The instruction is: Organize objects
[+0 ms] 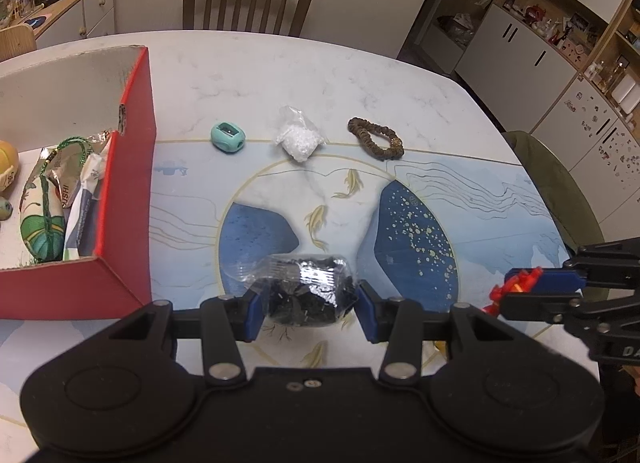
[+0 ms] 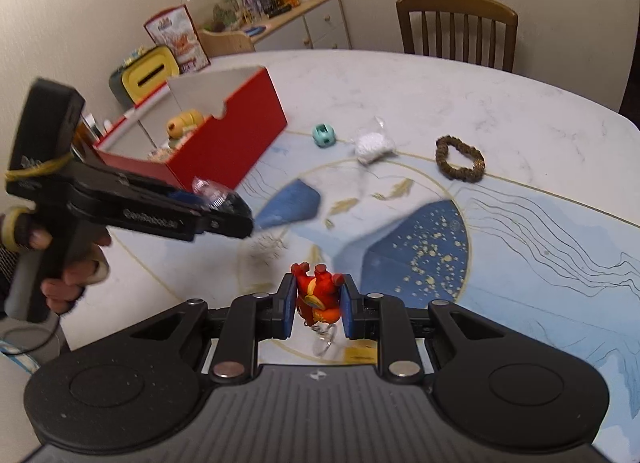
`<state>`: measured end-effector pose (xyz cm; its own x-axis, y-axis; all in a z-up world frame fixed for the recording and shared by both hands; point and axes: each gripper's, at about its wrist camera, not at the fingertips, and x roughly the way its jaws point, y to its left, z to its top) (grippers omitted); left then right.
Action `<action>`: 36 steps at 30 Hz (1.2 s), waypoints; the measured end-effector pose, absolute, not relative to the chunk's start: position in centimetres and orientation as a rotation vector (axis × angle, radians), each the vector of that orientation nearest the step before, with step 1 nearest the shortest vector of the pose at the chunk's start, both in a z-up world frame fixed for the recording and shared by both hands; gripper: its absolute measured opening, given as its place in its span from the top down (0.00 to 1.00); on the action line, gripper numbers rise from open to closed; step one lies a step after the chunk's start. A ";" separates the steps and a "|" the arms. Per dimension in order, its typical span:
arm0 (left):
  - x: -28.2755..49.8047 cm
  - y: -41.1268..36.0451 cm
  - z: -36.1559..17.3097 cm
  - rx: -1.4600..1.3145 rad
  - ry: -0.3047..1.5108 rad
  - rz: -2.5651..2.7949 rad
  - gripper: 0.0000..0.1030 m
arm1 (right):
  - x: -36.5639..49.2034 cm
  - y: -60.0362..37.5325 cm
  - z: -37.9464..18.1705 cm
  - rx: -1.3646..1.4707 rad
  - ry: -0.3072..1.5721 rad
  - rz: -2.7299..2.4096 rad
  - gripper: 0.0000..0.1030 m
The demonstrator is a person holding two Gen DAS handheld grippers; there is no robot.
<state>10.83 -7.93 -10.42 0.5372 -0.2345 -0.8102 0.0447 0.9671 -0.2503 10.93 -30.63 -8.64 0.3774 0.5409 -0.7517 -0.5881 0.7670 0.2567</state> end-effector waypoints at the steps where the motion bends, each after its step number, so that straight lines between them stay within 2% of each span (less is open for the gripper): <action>1: 10.7 -7.7 -10.3 -0.212 0.989 -0.170 0.57 | 10.9 -30.4 -8.3 -0.044 0.935 0.726 0.79; 12: 9.9 -3.9 -6.5 -0.195 0.942 -0.212 0.57 | 11.3 -25.0 -2.8 -0.020 0.832 0.755 0.79; 22: 10.2 3.3 -3.3 -0.162 0.907 -0.159 0.57 | 13.2 -16.4 1.0 -0.041 0.747 0.810 0.79; 29: 10.8 9.1 -2.2 -0.135 0.897 -0.089 0.57 | 14.5 -9.9 1.5 -0.077 0.720 0.832 0.79; 36: 12.2 14.0 -3.6 -0.106 0.969 -0.031 0.57 | 15.9 -4.5 0.2 -0.088 0.741 0.823 0.79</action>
